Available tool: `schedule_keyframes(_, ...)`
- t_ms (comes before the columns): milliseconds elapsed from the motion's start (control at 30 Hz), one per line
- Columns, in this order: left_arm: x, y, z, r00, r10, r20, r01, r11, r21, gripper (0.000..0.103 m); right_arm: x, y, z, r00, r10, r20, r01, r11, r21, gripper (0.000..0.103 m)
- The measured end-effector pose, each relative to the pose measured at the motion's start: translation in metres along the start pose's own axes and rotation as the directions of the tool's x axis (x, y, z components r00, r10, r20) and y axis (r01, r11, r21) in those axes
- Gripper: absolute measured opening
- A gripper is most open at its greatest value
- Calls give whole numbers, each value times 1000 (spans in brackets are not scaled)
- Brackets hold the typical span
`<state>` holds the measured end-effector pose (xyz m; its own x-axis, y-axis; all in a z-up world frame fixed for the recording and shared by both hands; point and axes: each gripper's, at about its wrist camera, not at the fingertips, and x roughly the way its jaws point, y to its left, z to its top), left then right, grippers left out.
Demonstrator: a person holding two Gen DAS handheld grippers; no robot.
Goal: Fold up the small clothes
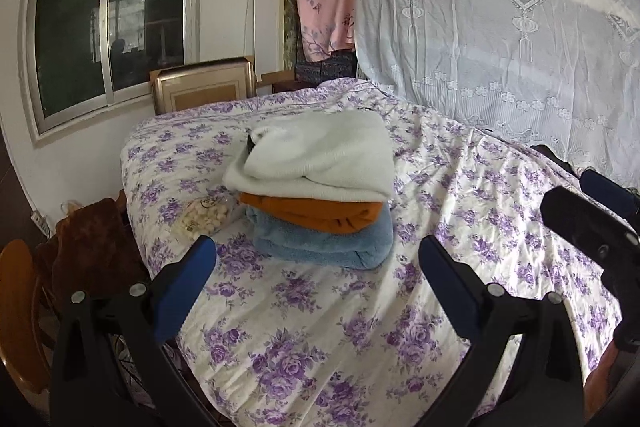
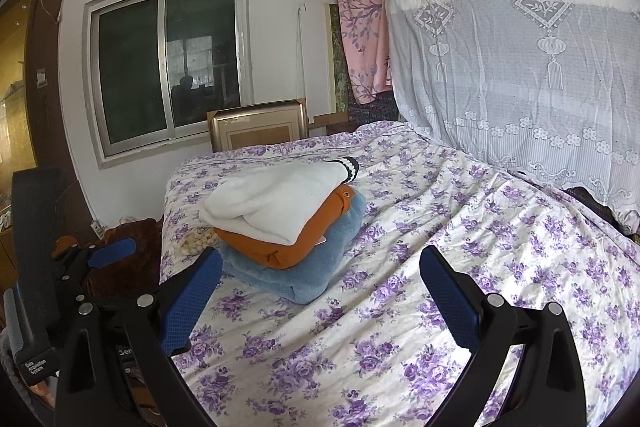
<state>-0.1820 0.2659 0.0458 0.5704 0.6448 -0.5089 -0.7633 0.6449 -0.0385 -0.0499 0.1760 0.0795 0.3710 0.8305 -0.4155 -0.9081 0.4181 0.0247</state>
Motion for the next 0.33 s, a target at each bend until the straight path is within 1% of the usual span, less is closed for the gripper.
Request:
schedule_keyframes(100,0,-3,2,1000,0,5,0,1000,31,99,-1,-1,0,1000,2,1,-2,1000,-1,100)
schedule_keyframes(167,1,-5,3,1000,1,-13,-1,999,54,99,-1,-1,0,1000,2,0,-2,1000,-1,100)
schedule_keyframes(233,0,-5,4,1000,-15,-15,15,999,47,99,-1,-1,0,1000,3,0,-3,1000,-1,100)
schedule_keyframes(333,-2,-3,4,1000,-2,-4,2,999,33,99,-2,-1,0,1000,4,0,-4,1000,-1,100)
